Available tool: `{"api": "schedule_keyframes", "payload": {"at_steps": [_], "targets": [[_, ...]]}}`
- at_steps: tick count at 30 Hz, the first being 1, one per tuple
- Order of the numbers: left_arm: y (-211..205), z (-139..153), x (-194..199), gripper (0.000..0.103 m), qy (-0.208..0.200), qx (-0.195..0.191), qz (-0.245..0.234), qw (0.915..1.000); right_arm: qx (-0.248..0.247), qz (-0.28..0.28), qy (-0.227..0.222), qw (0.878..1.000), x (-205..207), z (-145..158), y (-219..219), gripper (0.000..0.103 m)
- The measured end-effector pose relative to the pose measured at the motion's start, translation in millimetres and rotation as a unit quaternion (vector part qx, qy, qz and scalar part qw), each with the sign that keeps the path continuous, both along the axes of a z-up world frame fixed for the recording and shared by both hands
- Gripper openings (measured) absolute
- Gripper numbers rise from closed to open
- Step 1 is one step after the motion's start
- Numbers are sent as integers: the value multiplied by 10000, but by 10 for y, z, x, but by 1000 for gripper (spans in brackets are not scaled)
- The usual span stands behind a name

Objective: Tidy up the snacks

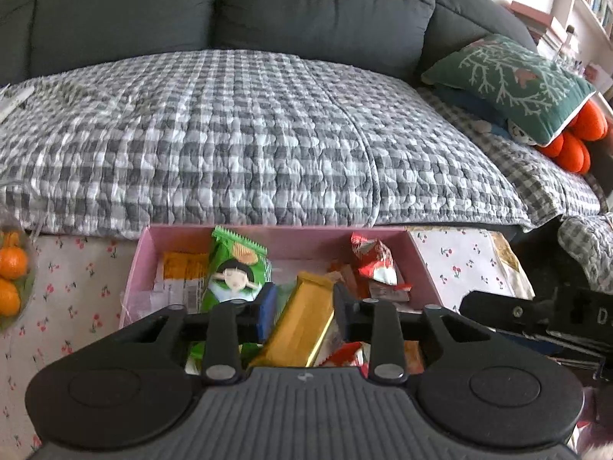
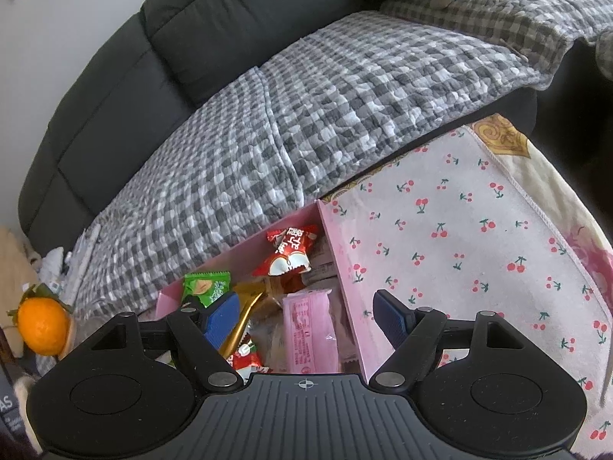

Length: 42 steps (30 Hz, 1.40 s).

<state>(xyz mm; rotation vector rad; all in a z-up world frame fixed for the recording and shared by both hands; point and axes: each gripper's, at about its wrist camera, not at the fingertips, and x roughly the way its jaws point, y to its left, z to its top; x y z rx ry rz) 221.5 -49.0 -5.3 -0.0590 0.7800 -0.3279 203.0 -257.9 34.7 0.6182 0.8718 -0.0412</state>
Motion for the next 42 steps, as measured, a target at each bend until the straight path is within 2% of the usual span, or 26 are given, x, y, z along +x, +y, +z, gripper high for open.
{"api": "schedule_keyframes", "payload": {"at_steps": [2, 6, 10, 16, 17, 18, 25, 31, 35, 42], "targets": [[22, -2, -44, 41, 28, 58, 29, 10000, -42, 13, 35, 10000, -12, -8, 8, 78], [140, 56, -193, 65, -71, 74, 116, 9999, -120, 51, 138, 9998, -83, 1, 34, 78], [274, 114, -307, 75, -42, 71, 155, 9998, -220, 98, 201, 9995, -193, 64, 86, 83], [464, 192, -527, 91, -8, 50, 262, 9996, -318, 206, 261, 9989, -393, 199, 178, 83], [500, 203, -571, 95, 1, 36, 259, 9997, -347, 228, 269, 9988, -430, 223, 198, 85], [514, 204, -602, 97, 23, 26, 253, 9997, -383, 251, 278, 9986, -468, 247, 218, 92], [701, 196, -874, 102, 228, 32, 434, 9988, -660, 514, 220, 9963, -764, 413, 392, 94], [814, 168, -1065, 102, 417, 258, 685, 9964, -898, 636, 435, 9930, -1037, 397, 525, 94], [868, 173, -1244, 102, 383, 533, 894, 9938, -1070, 717, 420, 9908, -1233, 417, 586, 94], [953, 105, -1511, 102, 319, 699, 1089, 9911, -1624, 953, 197, 9819, -1550, 370, 763, 97]]}}
